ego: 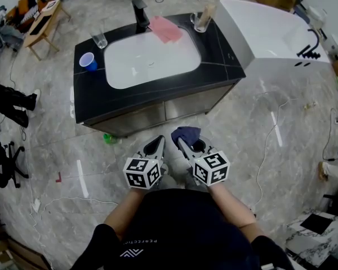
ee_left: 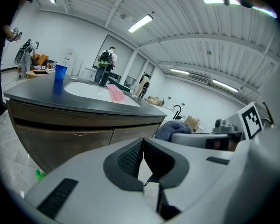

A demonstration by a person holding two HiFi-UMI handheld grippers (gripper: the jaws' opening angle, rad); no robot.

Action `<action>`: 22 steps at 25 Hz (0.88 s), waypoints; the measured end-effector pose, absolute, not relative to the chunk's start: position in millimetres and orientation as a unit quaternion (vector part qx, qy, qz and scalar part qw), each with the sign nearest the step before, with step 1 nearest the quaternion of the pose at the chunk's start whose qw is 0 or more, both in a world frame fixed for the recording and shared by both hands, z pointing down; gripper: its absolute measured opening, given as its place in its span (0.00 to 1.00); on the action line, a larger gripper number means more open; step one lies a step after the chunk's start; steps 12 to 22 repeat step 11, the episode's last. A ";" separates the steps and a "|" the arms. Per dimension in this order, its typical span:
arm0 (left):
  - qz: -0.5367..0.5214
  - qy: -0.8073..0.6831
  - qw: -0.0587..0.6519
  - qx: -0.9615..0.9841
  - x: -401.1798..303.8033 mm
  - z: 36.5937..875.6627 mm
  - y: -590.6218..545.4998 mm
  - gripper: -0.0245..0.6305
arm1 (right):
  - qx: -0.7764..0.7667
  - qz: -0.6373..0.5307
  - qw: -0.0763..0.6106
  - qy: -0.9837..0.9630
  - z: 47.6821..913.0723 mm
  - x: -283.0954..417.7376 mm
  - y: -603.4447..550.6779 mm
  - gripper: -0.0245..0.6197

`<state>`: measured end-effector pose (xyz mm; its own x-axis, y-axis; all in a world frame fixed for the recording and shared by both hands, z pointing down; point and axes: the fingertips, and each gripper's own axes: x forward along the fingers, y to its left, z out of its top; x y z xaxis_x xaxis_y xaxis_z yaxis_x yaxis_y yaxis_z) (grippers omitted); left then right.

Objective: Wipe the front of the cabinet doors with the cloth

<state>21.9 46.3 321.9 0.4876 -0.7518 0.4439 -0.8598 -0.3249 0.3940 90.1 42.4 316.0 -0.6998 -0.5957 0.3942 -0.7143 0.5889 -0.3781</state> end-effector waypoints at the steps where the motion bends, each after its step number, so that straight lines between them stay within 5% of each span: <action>1: 0.091 -0.497 0.299 0.809 22.9 321.9 46.4 0.05 | 0.370 0.263 0.112 -0.884 316.4 90.2 42.8 0.22; 22: 0.099 -0.494 0.300 0.810 29.3 323.2 47.6 0.05 | 0.364 0.263 0.120 -0.886 320.4 93.3 43.8 0.22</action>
